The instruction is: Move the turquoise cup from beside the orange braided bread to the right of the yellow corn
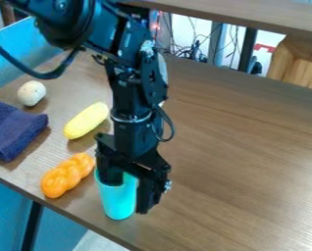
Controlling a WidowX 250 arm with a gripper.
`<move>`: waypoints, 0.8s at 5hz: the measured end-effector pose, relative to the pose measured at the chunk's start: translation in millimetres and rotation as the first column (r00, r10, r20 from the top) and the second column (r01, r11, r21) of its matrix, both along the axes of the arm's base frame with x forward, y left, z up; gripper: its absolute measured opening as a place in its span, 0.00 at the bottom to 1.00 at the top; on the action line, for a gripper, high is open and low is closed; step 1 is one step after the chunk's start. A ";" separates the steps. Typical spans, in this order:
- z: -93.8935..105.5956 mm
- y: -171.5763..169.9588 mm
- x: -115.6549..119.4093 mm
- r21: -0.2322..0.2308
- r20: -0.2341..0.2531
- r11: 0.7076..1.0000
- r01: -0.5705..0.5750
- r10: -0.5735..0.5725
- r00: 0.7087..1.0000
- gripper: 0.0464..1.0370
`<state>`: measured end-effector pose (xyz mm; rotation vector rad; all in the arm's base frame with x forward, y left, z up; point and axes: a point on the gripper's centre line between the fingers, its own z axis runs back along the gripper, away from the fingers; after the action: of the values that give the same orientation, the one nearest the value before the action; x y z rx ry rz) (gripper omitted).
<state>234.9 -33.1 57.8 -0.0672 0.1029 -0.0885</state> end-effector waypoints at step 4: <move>8.7 12.3 -3.4 0.076 -0.013 0.997 0.030 -0.029 0.999 0.07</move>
<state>231.5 -20.8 66.6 0.0099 0.1194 -0.1134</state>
